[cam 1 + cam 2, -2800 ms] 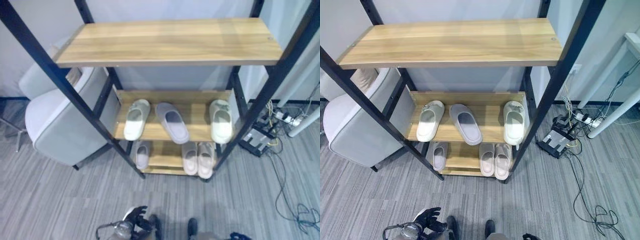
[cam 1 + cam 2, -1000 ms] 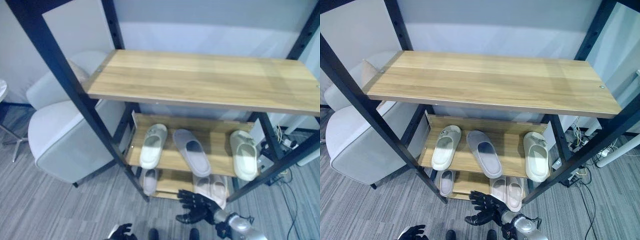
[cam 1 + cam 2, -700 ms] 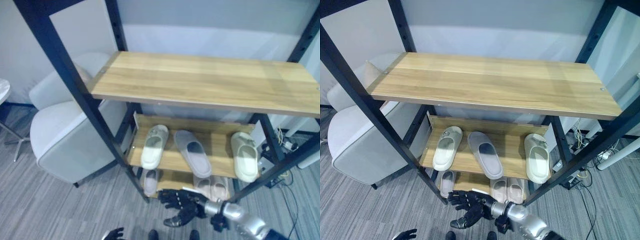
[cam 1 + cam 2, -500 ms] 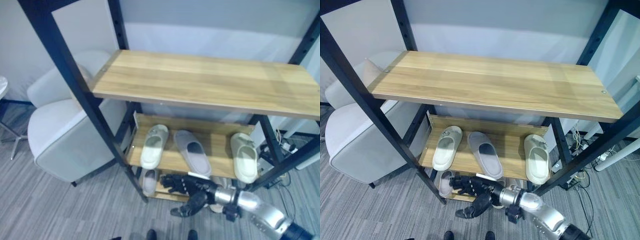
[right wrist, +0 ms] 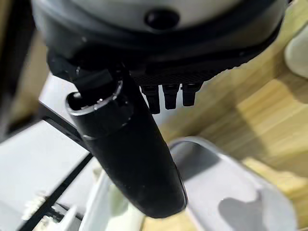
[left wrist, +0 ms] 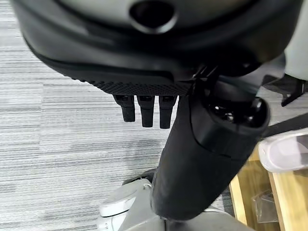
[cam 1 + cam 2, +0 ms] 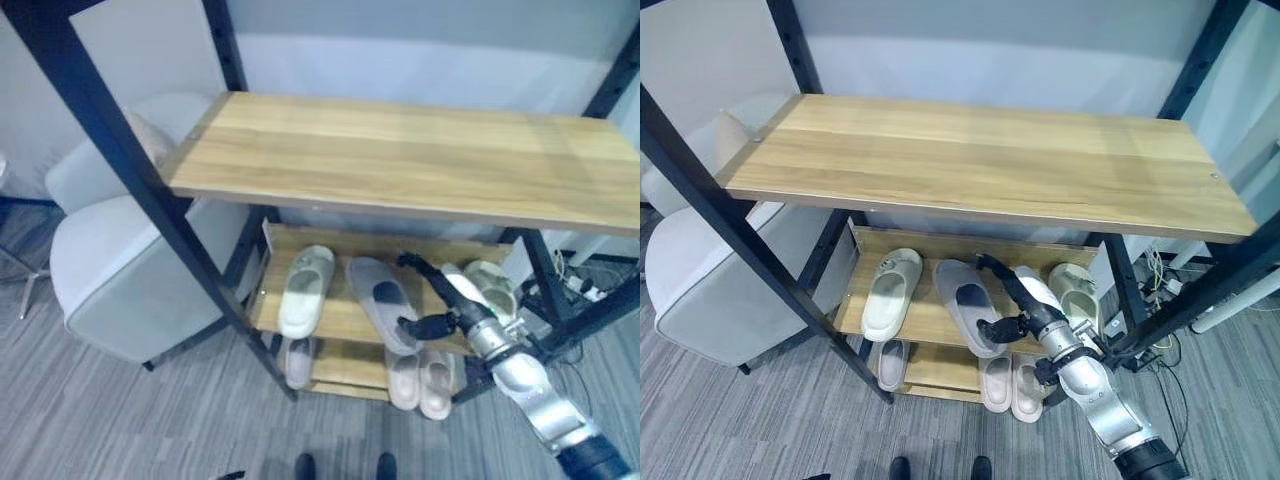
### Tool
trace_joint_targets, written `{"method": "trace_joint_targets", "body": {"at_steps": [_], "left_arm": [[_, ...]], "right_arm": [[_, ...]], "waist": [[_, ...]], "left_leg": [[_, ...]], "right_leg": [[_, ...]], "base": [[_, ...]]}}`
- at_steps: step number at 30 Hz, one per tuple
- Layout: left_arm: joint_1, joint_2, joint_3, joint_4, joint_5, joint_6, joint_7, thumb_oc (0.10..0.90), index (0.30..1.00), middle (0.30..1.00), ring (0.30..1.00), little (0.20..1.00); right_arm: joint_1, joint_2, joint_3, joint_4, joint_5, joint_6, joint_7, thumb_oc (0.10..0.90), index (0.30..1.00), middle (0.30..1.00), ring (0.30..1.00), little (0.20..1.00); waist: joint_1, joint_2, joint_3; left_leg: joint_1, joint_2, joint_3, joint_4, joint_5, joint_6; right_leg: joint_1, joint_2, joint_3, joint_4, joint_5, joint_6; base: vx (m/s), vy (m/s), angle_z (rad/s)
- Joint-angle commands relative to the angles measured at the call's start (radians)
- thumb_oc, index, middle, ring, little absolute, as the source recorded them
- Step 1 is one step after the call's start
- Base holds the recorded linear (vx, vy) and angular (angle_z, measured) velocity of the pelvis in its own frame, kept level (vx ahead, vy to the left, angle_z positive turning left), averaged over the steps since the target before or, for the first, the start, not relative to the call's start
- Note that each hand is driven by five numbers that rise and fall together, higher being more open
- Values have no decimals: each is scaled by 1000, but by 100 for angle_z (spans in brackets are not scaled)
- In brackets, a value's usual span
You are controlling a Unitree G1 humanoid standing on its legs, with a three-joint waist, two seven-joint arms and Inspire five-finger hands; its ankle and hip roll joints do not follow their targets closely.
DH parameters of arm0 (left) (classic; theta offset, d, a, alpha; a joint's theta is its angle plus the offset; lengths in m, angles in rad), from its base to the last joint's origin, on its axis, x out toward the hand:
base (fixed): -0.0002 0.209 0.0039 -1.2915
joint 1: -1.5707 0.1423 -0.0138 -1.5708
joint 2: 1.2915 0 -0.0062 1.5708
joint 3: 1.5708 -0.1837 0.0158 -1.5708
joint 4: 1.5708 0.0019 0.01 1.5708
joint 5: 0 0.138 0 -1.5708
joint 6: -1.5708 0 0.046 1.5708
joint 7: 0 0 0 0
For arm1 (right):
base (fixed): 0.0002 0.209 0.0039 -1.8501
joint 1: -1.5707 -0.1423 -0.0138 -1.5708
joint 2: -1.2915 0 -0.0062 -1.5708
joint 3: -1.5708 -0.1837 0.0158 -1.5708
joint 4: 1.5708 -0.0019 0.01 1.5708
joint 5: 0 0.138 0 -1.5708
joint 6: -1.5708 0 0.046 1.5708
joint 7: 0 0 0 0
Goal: Arrange the slippers neatly on the shoe rack.
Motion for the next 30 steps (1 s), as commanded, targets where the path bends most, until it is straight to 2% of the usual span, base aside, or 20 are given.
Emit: {"method": "trace_joint_targets", "body": {"at_steps": [1,4,8,21,22,23,24,25,26,27,30], "left_arm": [[-69,9,-54,56,24,-22,23,800,900,900,900,900],[-65,6,-67,45,28,-23,24,800,900,900,900,900],[-67,-1,-93,49,21,-24,23,800,900,900,900,900],[-96,6,-95,20,-21,-41,43,800,900,900,900,900],[-101,7,-89,17,-34,-41,47,800,900,900,900,900],[-103,8,-88,14,-36,-42,50,800,900,900,900,900],[-105,7,-95,15,-28,-43,53,800,900,900,900,900],[-106,7,-95,15,-28,-43,53,800,900,900,900,900],[-106,6,-98,14,-26,-45,54,800,900,900,900,900],[-101,5,-102,8,-22,-45,53,800,900,900,900,900],[-97,4,-104,4,-20,-47,54,800,900,900,900,900]], "right_arm": [[-158,17,-61,-74,-6,-81,-111,800,900,900,900,900],[-179,9,-68,-43,-29,-72,-133,800,900,900,900,900],[-217,55,-71,22,116,-89,-142,800,900,900,900,900],[-299,54,-61,124,127,-90,-197,800,900,900,900,900],[-302,56,-60,127,127,-88,-200,739,808,808,808,808],[-304,54,-59,127,125,-85,-198,449,373,373,373,373],[-309,56,-57,129,120,-82,-199,424,335,335,335,335],[-309,56,-57,129,120,-82,-199,424,335,335,335,335],[-308,59,-55,134,119,-82,-200,445,368,368,368,368],[-298,66,-55,138,121,-81,-197,409,314,314,314,314],[-286,70,-61,137,122,-81,-196,400,300,300,300,300]], "waist": [[16,-7,20],[24,-8,24],[38,-9,35],[62,-1,61],[64,1,62],[66,2,63],[66,2,64],[67,2,64],[67,3,64],[65,6,63],[64,7,62]], "left_leg": [[18,-24,-16,-2,-74,-10],[5,-27,-19,-2,-72,-9],[-22,-32,-26,-2,-67,-6],[-67,-48,-36,-2,-65,1],[-69,-50,-36,-2,-65,2],[-71,-52,-37,-2,-65,3],[-71,-55,-37,-2,-67,5],[-71,-55,-36,-2,-67,5],[-69,-56,-36,-2,-69,6],[-61,-60,-37,-2,-74,10],[-55,-63,-37,-2,-77,12]], "right_leg": [[113,2,-4,8,-161,47],[104,2,-8,8,-159,47],[79,-1,-13,8,-155,50],[39,-12,-13,8,-147,58],[37,-14,-13,8,-146,58],[37,-15,-13,8,-146,59],[37,-17,-11,8,-144,60],[37,-17,-11,8,-144,60],[38,-19,-9,8,-144,60],[46,-22,-11,8,-143,62],[50,-26,-13,8,-142,64]], "base": [[25,8,8],[27,27,5],[15,35,6],[15,30,3],[16,37,1],[25,47,1],[18,35,0],[25,33,0],[49,41,0],[49,41,0],[23,24,0]]}}
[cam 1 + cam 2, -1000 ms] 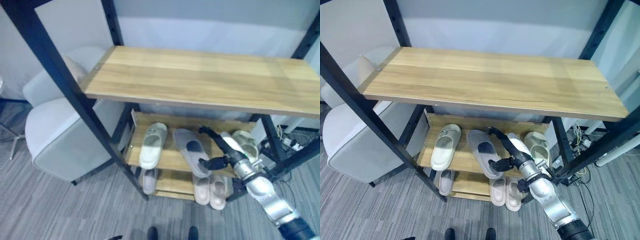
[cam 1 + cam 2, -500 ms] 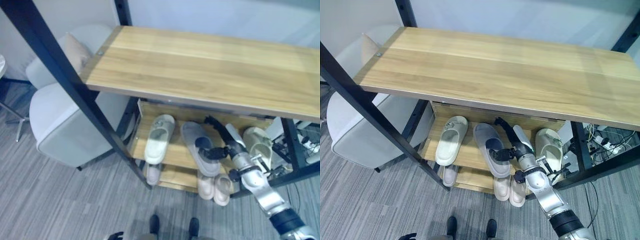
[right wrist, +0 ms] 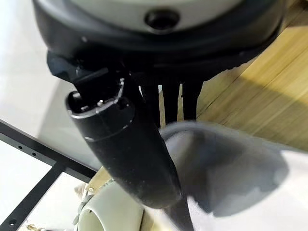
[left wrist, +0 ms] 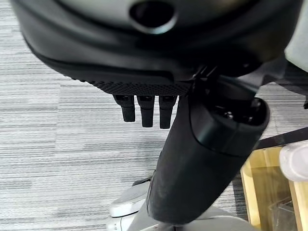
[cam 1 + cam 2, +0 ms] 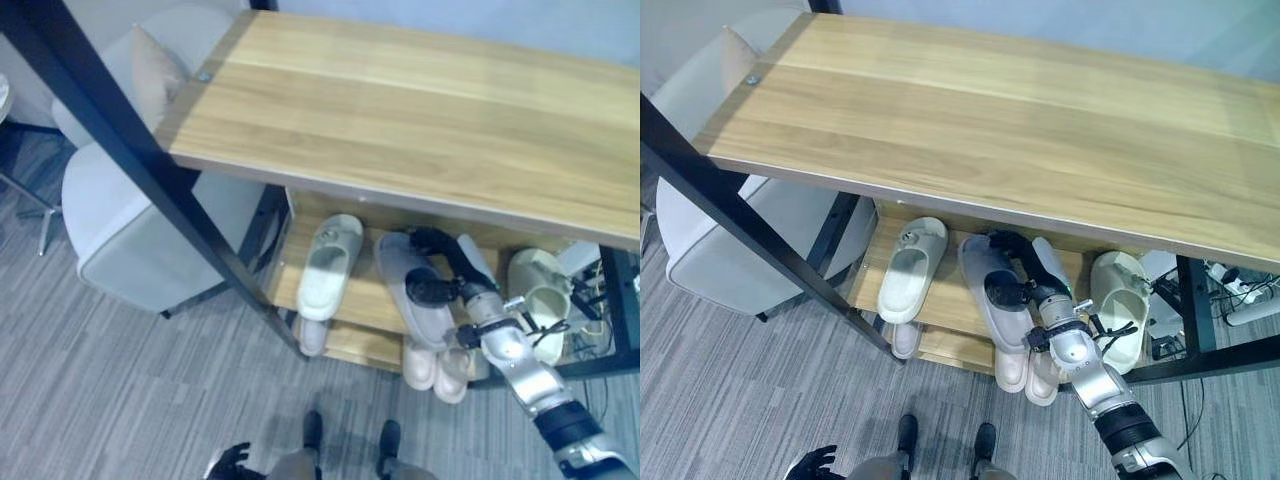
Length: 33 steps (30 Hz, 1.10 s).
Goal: Arrange the slippers neatly on the shoe rack.
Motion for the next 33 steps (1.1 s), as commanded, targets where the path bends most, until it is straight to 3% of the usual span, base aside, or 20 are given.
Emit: {"method": "trace_joint_targets", "body": {"at_steps": [1,8,11,15,19,23,24,28,31,33], "left_arm": [[-38,-3,-57,47,-6,-27,17,800,900,900,900,900],[-38,-17,-65,53,15,-24,20,800,900,900,900,900],[-49,-19,-60,62,26,-21,24,800,900,900,900,900],[-49,-7,-39,61,53,-19,14,800,900,900,900,900],[-36,9,-11,70,62,-21,-8,800,900,900,900,900],[-26,31,18,49,25,-27,-19,800,900,900,900,900],[-46,50,6,26,29,-43,-17,800,900,900,900,900],[-101,80,-12,-30,-26,-72,-17,800,900,900,900,900],[-113,80,-14,-59,-81,-86,-22,800,900,900,900,900],[-137,67,24,-89,-257,-114,39,800,900,900,900,900]], "right_arm": [[-88,0,-71,-59,38,-79,-49,400,300,300,300,300],[-29,31,-131,-100,67,-94,-71,400,300,300,300,300],[50,39,-190,-210,102,-120,-71,400,300,300,300,300],[203,22,-214,-396,141,-141,49,400,300,300,300,300],[332,25,-179,-475,246,-154,182,400,300,300,300,300],[384,6,-119,-492,362,-144,296,400,300,300,300,300],[386,-36,-84,-516,426,-140,363,400,300,300,300,300],[375,-158,-11,-525,622,-99,495,400,300,300,300,300],[342,-219,30,-490,632,-80,505,400,300,300,300,300],[265,-205,91,-393,589,-99,437,400,300,300,300,300]], "waist": [[1,17,-21],[-15,22,-26],[-39,24,-25],[-66,20,-30],[-90,13,-36],[-105,4,13],[-117,-2,61],[-118,-14,120],[-114,-13,138],[-103,-7,165]], "left_leg": [[38,-31,-14,-7,-86,0],[57,-33,-5,-7,-97,2],[69,-31,10,-7,-100,-3],[93,-22,30,-7,-109,-13],[137,-7,55,13,-120,-8],[93,23,77,206,-202,16],[40,31,83,313,-238,23],[-95,63,66,508,-291,25],[-171,78,54,604,-322,31],[-282,86,28,745,-363,41]], "right_leg": [[131,-6,11,0,-149,60],[142,-11,16,0,-149,63],[151,-11,17,0,-147,63],[167,-7,14,3,-152,63],[178,-7,49,45,-174,58],[94,4,114,262,-248,46],[21,8,141,379,-279,39],[-108,11,145,549,-340,13],[-176,13,140,634,-375,0],[-281,2,129,774,-435,-18]], "base": [[21,30,1],[2,4,0],[0,0,0],[-6,-38,2],[14,-46,-9],[-94,-55,-60],[-255,-79,-83],[-211,-111,-23],[-136,-74,0],[-127,-89,0]]}}
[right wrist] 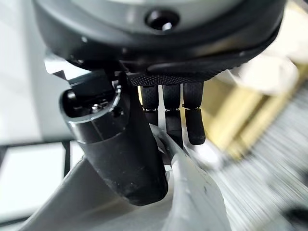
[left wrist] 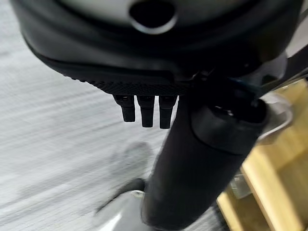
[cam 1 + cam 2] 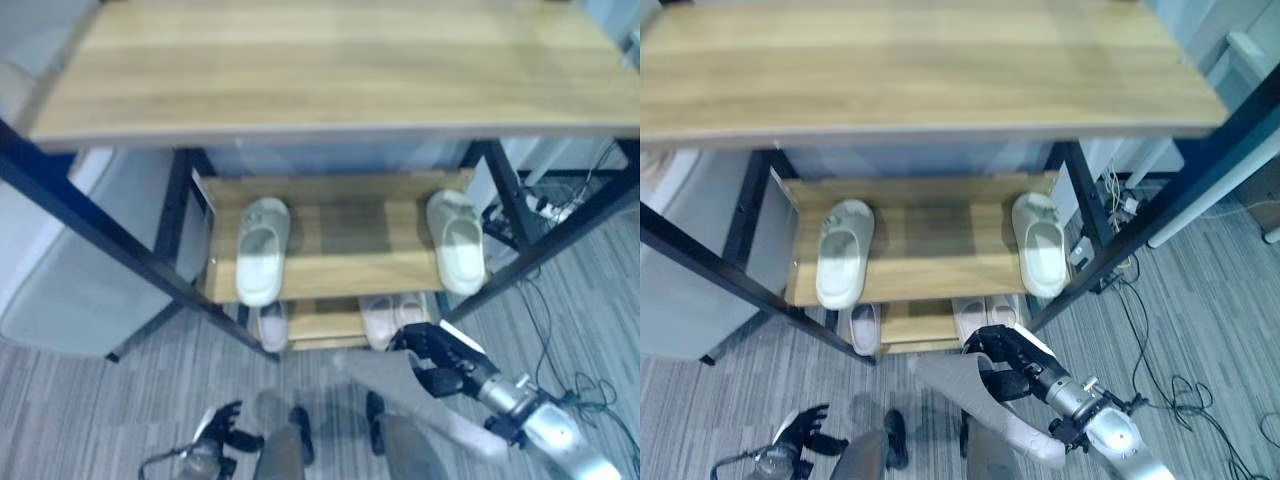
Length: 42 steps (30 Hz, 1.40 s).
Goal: Arrange the slippers neatly on the shoe rack.
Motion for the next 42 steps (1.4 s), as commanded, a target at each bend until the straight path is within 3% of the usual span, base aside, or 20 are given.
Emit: {"method": "trace_joint_targets", "body": {"at_steps": [1,2,4,7,8,10,12,15,17,18,21,23,27,30,38,42], "left_arm": [[-13,-49,53,-25,-274,-58,65,800,900,900,900,900],[-13,-49,54,-25,-274,-58,65,800,900,900,900,900],[-24,-74,61,-84,-401,-103,107,800,900,900,900,900],[-19,-94,36,-140,-465,-126,134,800,900,900,900,900],[-18,-94,36,-140,-465,-126,134,800,900,900,900,900],[-11,-104,17,-216,-539,-139,172,800,900,900,900,900],[-12,-106,22,-245,-568,-159,203,800,900,900,900,900],[-27,-88,12,-280,-586,-180,248,800,900,900,900,900],[-33,-71,7,-295,-571,-189,281,800,900,900,900,900],[-33,-71,7,-295,-571,-189,282,800,900,900,900,900],[-29,-39,-10,-344,-551,-210,325,800,900,900,900,900],[-23,-19,-9,-352,-562,-217,326,800,900,900,900,900],[-11,9,-14,-369,-557,-228,332,800,900,900,900,900],[2,28,-16,-395,-556,-231,328,800,900,900,900,900],[31,55,-27,-392,-519,-227,307,800,900,900,900,900],[35,57,-22,-374,-536,-223,297,800,900,900,900,900]], "right_arm": [[-200,84,13,3,-10,-92,-100,400,300,300,300,300],[-202,84,15,4,-11,-93,-100,400,300,300,300,300],[-336,121,53,78,-123,-124,-208,400,300,300,300,300],[-451,170,59,140,-228,-148,-335,400,300,300,300,300],[-451,170,60,140,-228,-148,-335,400,300,300,300,300],[-623,233,61,220,-284,-149,-493,400,300,300,300,300],[-747,247,63,236,-349,-149,-587,400,300,300,300,300],[-928,238,64,290,-380,-155,-702,400,300,300,300,300],[-1019,216,27,251,-413,-152,-759,400,300,300,300,300],[-1019,216,27,251,-413,-152,-759,400,300,300,300,300],[-1124,173,-2,298,-386,-163,-837,400,300,300,300,300],[-1170,132,-8,321,-398,-160,-863,400,300,300,300,300],[-1265,84,3,409,-362,-171,-889,400,300,300,300,300],[-1303,64,21,421,-347,-175,-895,400,300,300,300,300],[-1397,61,69,495,-340,-160,-888,400,300,300,300,300],[-1448,82,112,542,-328,-153,-876,400,300,300,300,300]], "waist": [[30,17,9],[29,17,8],[55,30,39],[77,43,29],[77,43,28],[108,65,28],[127,78,25],[150,84,33],[154,89,39],[153,89,36],[165,88,66],[166,80,96],[177,65,157],[189,64,171],[209,55,171],[220,45,171]], "left_leg": [[-48,-25,-82,123,-89,47],[-52,-25,-82,125,-90,47],[-193,-25,-108,287,-160,61],[-390,-25,-139,435,-198,76],[-391,-25,-139,436,-198,76],[-576,-29,-166,576,-233,87],[-704,-31,-184,685,-260,97],[-861,-39,-202,834,-279,96],[-987,-83,-221,994,-324,101],[-993,-84,-220,996,-324,101],[-1127,-122,-234,1183,-360,93],[-1180,-152,-252,1291,-388,79],[-1181,-153,-254,1419,-450,69],[-1181,-151,-251,1487,-485,65],[-1181,-146,-252,1509,-507,52],[-1181,-135,-261,1518,-512,50]], "right_leg": [[9,-29,-17,93,-150,21],[5,-29,-18,96,-152,21],[-144,-28,-30,259,-230,13],[-318,-33,-32,396,-284,-10],[-319,-33,-32,397,-285,-10],[-499,-49,-28,556,-325,-24],[-631,-55,-14,688,-344,-23],[-774,-78,-13,854,-390,-44],[-903,-100,9,1050,-432,-52],[-909,-101,10,1053,-433,-52],[-1028,-127,58,1280,-488,-74],[-1068,-148,99,1423,-517,-77],[-1052,-152,138,1566,-540,-70],[-1037,-165,143,1627,-556,-71],[-1012,-173,145,1643,-538,-47],[-1016,-169,139,1640,-541,-53]], "base": [[-52,-51,19],[-148,-66,12],[-126,-68,-8],[-105,-64,-6],[-92,-37,25],[-133,-35,34],[-105,-12,36],[-36,-8,11],[66,1,33],[66,10,59],[82,-26,29],[125,-54,39],[73,-18,27],[75,-13,1],[63,23,1],[24,35,-8]]}}
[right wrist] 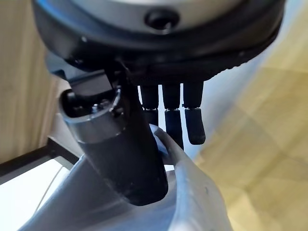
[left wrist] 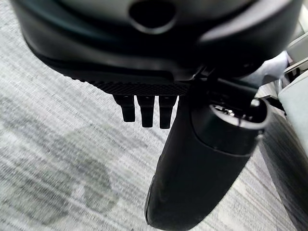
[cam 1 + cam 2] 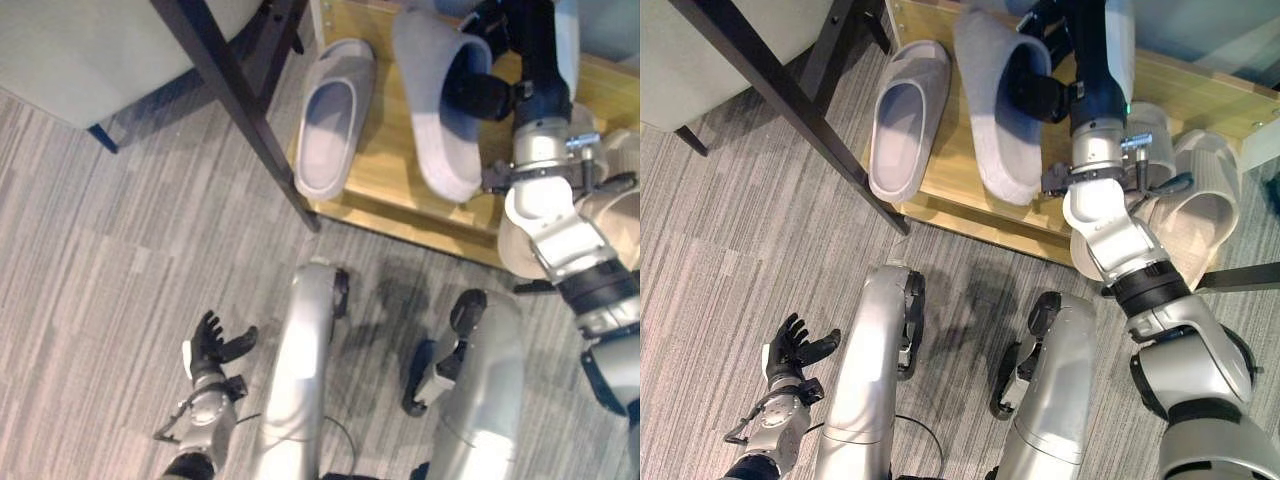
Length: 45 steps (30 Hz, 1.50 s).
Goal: Arrange the slippers neatly on the shoe rack.
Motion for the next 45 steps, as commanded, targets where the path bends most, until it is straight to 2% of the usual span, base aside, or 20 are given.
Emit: {"method": "trace_joint_targets", "body": {"at_steps": [1,7,13,21,22,23,29,31,33,35,39,41,44,45], "left_arm": [[32,64,-3,13,9,-69,12,800,900,900,900,900],[26,57,4,2,47,-86,57,800,900,900,900,900],[12,67,-33,8,102,-85,72,800,900,900,900,900],[32,63,-34,59,106,-73,69,800,900,900,900,900],[29,61,-37,73,111,-74,74,800,900,900,900,900],[33,63,-37,77,112,-74,74,800,900,900,900,900],[33,69,-32,77,107,-72,65,800,900,900,900,900],[27,66,-24,82,107,-73,60,800,900,900,900,900],[29,64,-25,81,111,-73,63,800,900,900,900,900],[32,68,-12,65,117,-76,64,800,900,900,900,900],[20,63,-3,96,105,-72,49,800,900,900,900,900],[26,58,2,102,95,-65,20,800,900,900,900,900],[28,55,-5,96,92,-63,8,800,900,900,900,900],[27,54,-11,103,98,-51,-14,800,900,900,900,900]], "right_arm": [[-228,-7,1,-60,19,-72,-26,400,300,300,300,300],[-174,-30,-8,-45,-25,-66,-43,400,300,300,300,300],[-196,-33,-10,0,-24,-63,-60,400,300,300,300,300],[-193,2,-5,46,-7,-57,-51,400,300,300,300,300],[-199,8,-4,50,-7,-61,-57,698,747,747,747,747],[-201,10,-6,49,-4,-64,-61,800,900,900,900,900],[-210,3,6,26,-11,-67,-46,800,900,900,900,900],[-213,-26,22,-4,-64,-51,-47,800,900,900,900,900],[-199,-32,9,-29,-54,-59,-44,800,900,900,900,900],[-170,-82,-3,-84,-52,-56,-14,800,900,900,900,900],[-155,-112,11,-105,-22,-54,49,800,900,900,900,900],[-155,-178,51,-134,-34,-41,114,800,900,900,900,900],[-160,-215,72,-157,-16,-42,149,800,900,900,900,900],[-177,-263,105,-168,-19,-29,187,800,900,900,900,900]], "waist": [[48,-33,-18],[48,-47,-18],[37,-50,-18],[26,-51,-18],[27,-48,-18],[28,-48,-18],[26,-51,-18],[22,-55,-18],[22,-55,-18],[21,-61,-18],[18,-70,-18],[16,-80,-18],[14,-84,-18],[11,-87,-18]], "left_leg": [[64,15,-70,4,-104,26],[64,5,-82,32,-120,28],[64,9,-82,49,-122,21],[64,18,-82,70,-120,14],[64,17,-84,68,-117,12],[64,16,-85,69,-116,11],[64,18,-87,75,-115,11],[64,19,-88,79,-119,11],[64,19,-89,81,-119,11],[64,19,-93,84,-119,9],[64,18,-101,91,-121,6],[64,20,-108,98,-125,4],[64,21,-110,102,-128,2],[64,25,-111,105,-131,1]], "right_leg": [[71,6,63,55,94,-22],[89,6,63,74,92,-18],[86,15,72,100,95,-27],[80,18,77,130,84,-34],[79,19,79,131,86,-32],[79,19,81,134,86,-32],[76,23,87,142,88,-31],[77,22,89,144,88,-30],[77,23,90,146,88,-29],[82,21,88,143,90,-24],[84,21,92,144,93,-21],[85,19,95,145,95,-18],[83,19,97,149,95,-18],[78,20,99,153,93,-18]], "base": [[23,44,-4],[20,-10,-2],[0,0,0],[-5,-2,-1],[0,0,0],[0,0,0],[0,0,0],[0,0,0],[0,0,0],[0,0,0],[0,0,0],[0,0,0],[5,11,-2],[12,30,-6]]}}
